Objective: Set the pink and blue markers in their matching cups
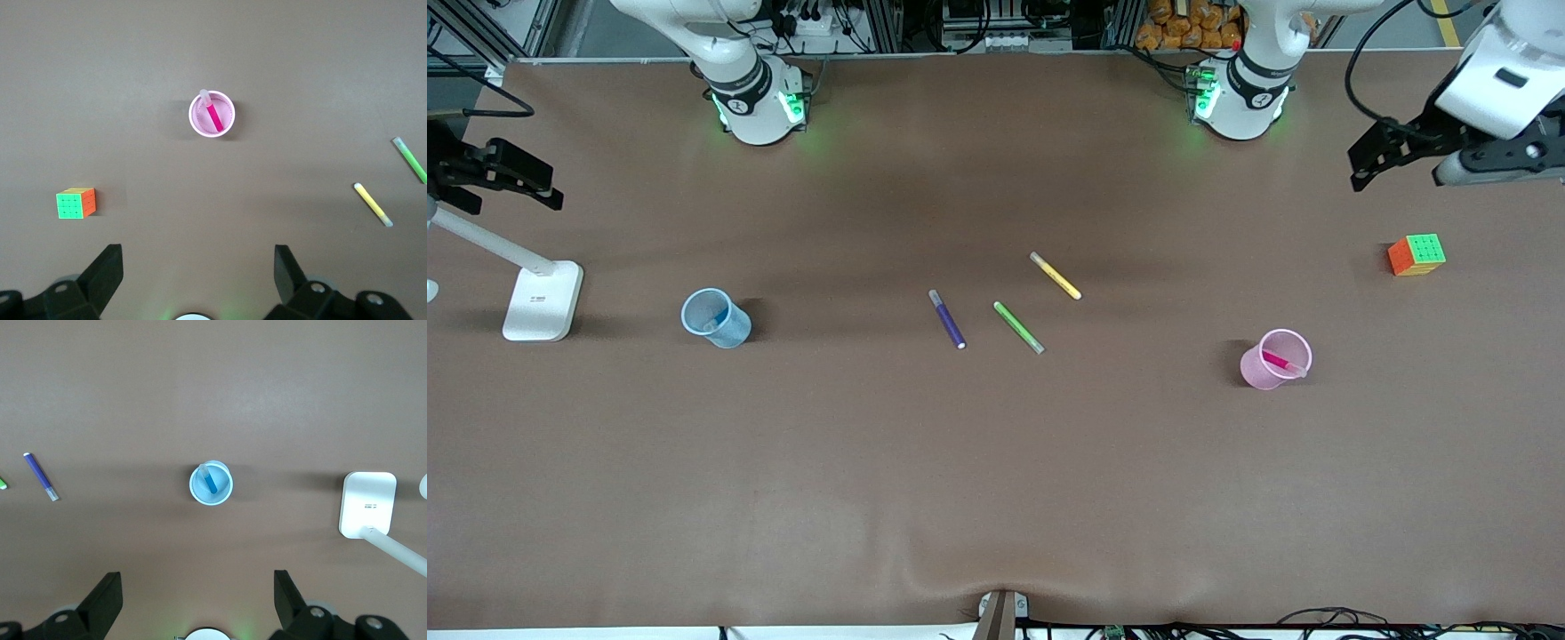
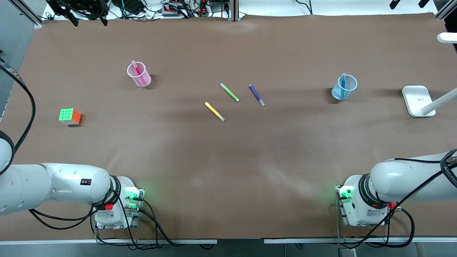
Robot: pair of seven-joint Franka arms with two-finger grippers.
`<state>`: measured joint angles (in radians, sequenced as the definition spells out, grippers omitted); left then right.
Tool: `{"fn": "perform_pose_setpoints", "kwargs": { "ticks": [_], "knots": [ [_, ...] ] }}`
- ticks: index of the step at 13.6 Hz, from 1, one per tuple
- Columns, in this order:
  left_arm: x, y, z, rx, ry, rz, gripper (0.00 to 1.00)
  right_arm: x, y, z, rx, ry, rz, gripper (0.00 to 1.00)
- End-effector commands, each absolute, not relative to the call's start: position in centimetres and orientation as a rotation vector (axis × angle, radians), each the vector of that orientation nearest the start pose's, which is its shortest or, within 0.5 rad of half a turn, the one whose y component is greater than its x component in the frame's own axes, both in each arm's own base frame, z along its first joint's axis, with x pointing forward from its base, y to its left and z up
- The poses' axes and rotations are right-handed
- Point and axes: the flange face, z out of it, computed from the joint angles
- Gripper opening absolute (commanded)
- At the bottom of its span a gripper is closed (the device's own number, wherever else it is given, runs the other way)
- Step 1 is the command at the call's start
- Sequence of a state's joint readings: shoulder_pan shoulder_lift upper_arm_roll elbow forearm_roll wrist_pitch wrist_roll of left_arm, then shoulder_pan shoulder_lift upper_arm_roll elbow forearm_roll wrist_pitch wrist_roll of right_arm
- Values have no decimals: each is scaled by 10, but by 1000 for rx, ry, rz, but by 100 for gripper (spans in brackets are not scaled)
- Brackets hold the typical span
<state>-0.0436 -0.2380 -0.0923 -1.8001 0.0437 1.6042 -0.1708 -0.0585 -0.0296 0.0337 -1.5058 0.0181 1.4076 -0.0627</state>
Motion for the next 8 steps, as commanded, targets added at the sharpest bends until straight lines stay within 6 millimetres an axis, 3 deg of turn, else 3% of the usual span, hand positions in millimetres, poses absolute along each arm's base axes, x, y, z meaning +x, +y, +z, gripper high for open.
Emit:
{"fn": "perform_pose_setpoints", "kwargs": {
  "ticks": [1, 5, 8],
  "knots": [
    [468, -66, 644, -3083, -43, -53, 100, 525, -10, 657, -3108, -68, 110, 100],
    [467, -55, 660, -3120, -82, -41, 100, 526, -9, 656, -3108, -70, 110, 100],
    [465, -57, 667, -3122, -72, -25, 100, 525, -10, 656, -3109, -68, 108, 100]
  ]
}}
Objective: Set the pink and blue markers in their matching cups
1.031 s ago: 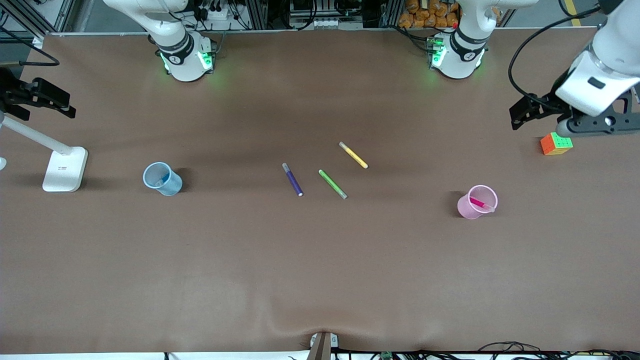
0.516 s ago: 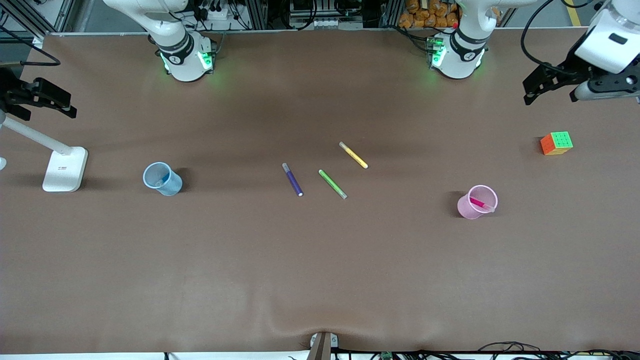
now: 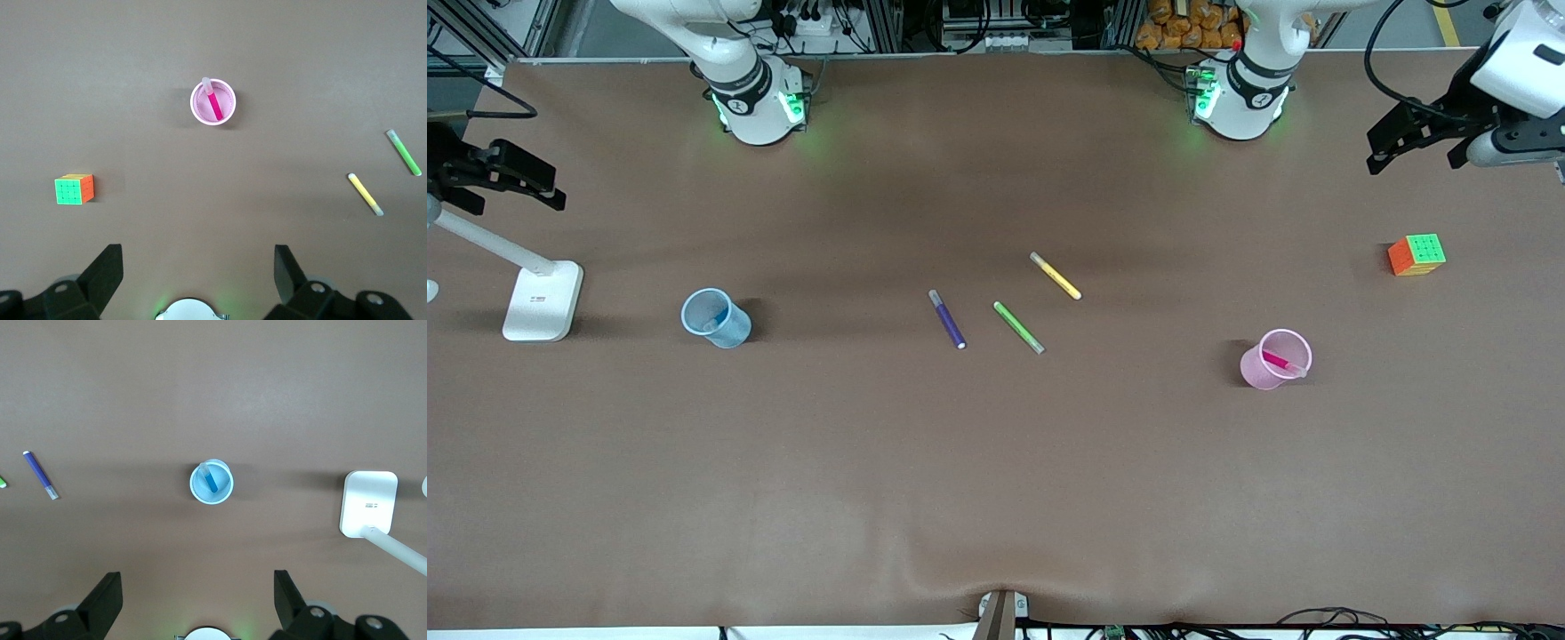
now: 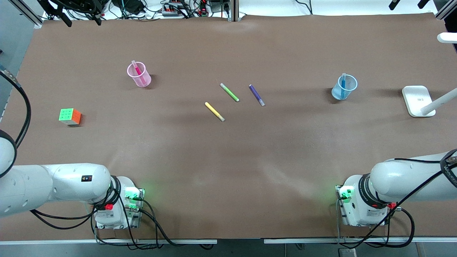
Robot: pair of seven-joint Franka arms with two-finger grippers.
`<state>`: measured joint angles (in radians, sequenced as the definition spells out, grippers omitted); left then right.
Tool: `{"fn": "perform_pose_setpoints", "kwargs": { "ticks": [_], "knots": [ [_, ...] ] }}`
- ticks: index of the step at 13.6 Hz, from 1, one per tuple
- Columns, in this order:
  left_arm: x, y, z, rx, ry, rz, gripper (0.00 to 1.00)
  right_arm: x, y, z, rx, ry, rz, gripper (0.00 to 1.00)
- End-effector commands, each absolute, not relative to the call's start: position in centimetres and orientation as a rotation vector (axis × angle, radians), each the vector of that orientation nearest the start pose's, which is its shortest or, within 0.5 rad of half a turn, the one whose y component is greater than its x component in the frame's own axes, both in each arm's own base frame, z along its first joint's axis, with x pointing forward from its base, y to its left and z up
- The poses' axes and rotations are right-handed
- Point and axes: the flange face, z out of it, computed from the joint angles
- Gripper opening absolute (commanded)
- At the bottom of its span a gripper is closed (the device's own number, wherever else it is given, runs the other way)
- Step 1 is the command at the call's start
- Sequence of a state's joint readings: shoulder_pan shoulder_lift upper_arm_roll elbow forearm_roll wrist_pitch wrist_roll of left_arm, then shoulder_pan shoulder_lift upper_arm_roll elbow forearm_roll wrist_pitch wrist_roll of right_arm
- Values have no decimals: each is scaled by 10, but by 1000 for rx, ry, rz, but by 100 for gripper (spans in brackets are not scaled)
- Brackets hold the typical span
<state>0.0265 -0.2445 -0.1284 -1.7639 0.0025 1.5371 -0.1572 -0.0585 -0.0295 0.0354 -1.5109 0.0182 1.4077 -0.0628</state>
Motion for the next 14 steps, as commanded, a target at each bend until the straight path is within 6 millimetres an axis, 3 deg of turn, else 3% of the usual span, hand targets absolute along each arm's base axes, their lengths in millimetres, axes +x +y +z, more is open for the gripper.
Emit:
{"fn": "perform_pose_setpoints", "kwargs": {
  "ticks": [1, 14],
  "knots": [
    [468, -57, 670, -3118, -69, -21, 100, 525, -10, 656, -3109, -68, 108, 100],
    [469, -59, 677, -3120, -73, -37, 100, 525, -16, 655, -3106, -49, 114, 100]
  ]
}}
